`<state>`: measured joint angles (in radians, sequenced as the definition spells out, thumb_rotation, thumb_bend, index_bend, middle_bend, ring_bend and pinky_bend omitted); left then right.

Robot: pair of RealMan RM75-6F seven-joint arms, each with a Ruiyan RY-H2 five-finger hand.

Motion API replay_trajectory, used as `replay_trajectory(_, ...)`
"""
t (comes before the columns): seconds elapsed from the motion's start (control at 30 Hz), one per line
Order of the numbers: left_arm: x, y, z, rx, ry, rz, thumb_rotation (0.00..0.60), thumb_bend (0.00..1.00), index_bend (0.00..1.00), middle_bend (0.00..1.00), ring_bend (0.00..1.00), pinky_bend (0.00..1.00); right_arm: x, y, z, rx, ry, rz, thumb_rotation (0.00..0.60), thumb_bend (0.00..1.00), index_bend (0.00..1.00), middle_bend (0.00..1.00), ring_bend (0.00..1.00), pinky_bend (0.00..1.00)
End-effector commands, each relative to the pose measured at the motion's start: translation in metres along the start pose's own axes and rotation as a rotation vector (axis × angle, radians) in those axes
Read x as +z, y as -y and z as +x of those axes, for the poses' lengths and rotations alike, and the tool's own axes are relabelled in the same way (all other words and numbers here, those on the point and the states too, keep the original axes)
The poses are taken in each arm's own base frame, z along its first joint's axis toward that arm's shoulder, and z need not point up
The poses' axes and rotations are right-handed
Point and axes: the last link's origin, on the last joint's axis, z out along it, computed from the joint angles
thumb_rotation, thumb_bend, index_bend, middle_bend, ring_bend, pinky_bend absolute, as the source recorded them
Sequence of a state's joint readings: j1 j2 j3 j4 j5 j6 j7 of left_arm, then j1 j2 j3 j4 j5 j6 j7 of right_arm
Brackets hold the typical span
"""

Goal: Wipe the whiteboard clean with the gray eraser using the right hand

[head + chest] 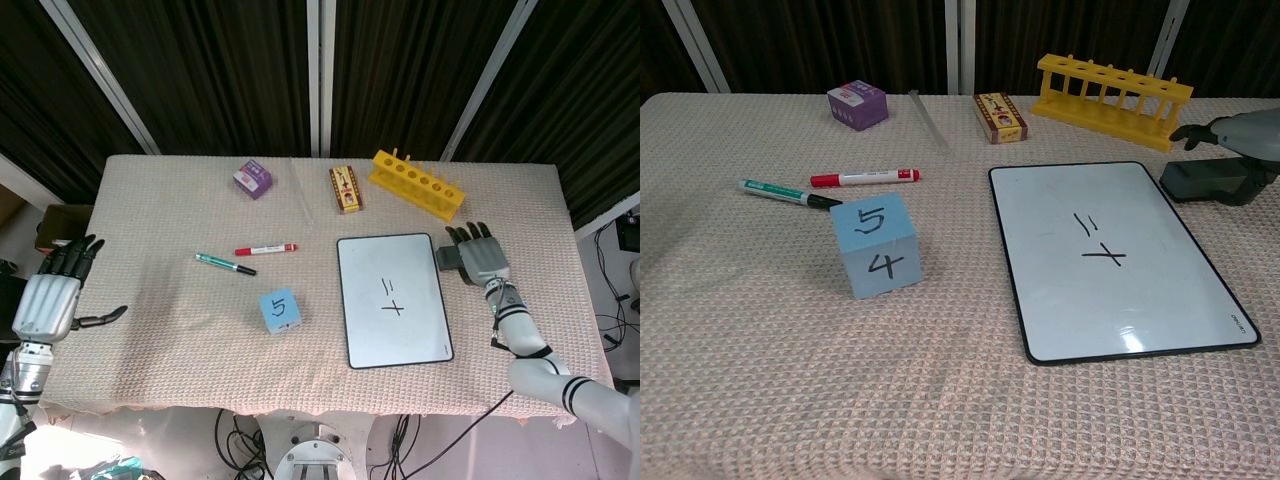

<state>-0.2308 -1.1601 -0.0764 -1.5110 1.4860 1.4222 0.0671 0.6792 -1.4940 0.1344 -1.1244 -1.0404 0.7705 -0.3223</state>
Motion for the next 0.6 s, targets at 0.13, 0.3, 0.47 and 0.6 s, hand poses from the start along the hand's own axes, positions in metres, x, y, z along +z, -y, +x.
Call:
replay_trajectory(0.13,0.0006,-0.0023,-0.0033,-0.012,0.002,-0.013,0.369,0.10,0.07,0.05,0.08,0.16,0.0033,0.0024,0.0001,0.001,-0.004,0.015,0.600,0.32,0.10,0.26,0.10,0.11)
replay_trajectory(0.3,0.0016,-0.0023,-0.0039,-0.012,0.001,-0.014,0.377,0.10,0.07,0.05,0.08,0.16,0.0031,0.0021,0.0006,-0.002,-0.016,0.022,0.600,0.32,0.15,0.27,0.11,0.13)
replay_trajectory(0.47,0.0013,-0.0011,-0.0050,-0.015,0.007,-0.008,0.377,0.10,0.07,0.05,0.08,0.16,0.0011,0.0018,-0.0001,-0.008,-0.045,0.023,0.600,0.33,0.27,0.29,0.13,0.19)
replay_trajectory(0.6,0.0006,-0.0007,-0.0061,-0.019,0.012,-0.006,0.381,0.10,0.07,0.05,0.08,0.16,-0.0006,0.0020,-0.0009,-0.005,-0.074,0.022,0.600,0.34,0.40,0.33,0.18,0.24)
